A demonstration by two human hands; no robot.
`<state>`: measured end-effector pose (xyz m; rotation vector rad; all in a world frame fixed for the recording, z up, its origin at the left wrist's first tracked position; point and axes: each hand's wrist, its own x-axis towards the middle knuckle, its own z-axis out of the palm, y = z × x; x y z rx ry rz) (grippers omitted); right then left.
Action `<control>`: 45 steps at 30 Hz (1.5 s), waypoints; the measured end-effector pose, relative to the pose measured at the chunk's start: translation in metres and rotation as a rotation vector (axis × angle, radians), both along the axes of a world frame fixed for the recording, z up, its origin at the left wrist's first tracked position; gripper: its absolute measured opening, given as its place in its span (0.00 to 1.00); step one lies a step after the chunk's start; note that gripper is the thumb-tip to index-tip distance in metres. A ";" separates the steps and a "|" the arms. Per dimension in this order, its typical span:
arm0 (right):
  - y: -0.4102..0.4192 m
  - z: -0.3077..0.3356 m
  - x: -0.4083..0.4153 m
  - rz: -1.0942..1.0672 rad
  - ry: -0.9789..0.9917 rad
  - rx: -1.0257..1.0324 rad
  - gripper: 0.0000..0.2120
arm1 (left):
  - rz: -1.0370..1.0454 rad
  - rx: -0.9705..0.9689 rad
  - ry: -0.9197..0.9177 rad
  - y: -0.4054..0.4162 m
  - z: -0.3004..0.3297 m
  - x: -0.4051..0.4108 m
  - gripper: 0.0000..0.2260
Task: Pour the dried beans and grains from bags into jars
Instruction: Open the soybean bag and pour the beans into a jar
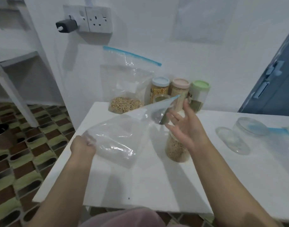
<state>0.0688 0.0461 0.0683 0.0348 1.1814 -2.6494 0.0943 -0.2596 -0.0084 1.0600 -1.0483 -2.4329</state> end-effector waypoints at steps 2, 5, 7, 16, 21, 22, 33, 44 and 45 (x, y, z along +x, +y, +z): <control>-0.028 -0.016 0.018 -0.004 -0.042 0.230 0.21 | 0.031 0.113 0.041 0.007 -0.009 -0.001 0.12; -0.056 -0.041 0.033 -0.004 -0.022 0.664 0.31 | -0.046 0.057 0.057 0.016 -0.016 0.001 0.08; -0.061 -0.047 0.035 -0.065 -0.038 0.749 0.29 | -0.057 -0.035 0.037 0.022 -0.018 0.008 0.04; -0.050 -0.001 0.026 -0.270 0.142 0.503 0.29 | -0.156 0.247 0.347 0.009 0.003 0.028 0.02; -0.047 0.046 0.026 -0.185 0.309 0.347 0.30 | -0.232 0.267 0.405 0.022 0.011 0.038 0.08; -0.044 0.055 0.028 -0.180 0.356 0.357 0.31 | -0.223 0.226 0.427 0.023 0.011 0.037 0.07; 0.070 0.113 0.059 -0.044 0.617 0.420 0.30 | -0.767 -0.069 0.508 0.102 0.073 0.032 0.27; 0.295 0.093 0.082 -0.257 0.573 0.800 0.30 | -0.639 -0.563 0.608 0.326 0.087 0.026 0.15; 0.318 0.088 0.083 -0.263 0.566 0.850 0.30 | -0.618 -0.590 0.632 0.346 0.084 0.026 0.17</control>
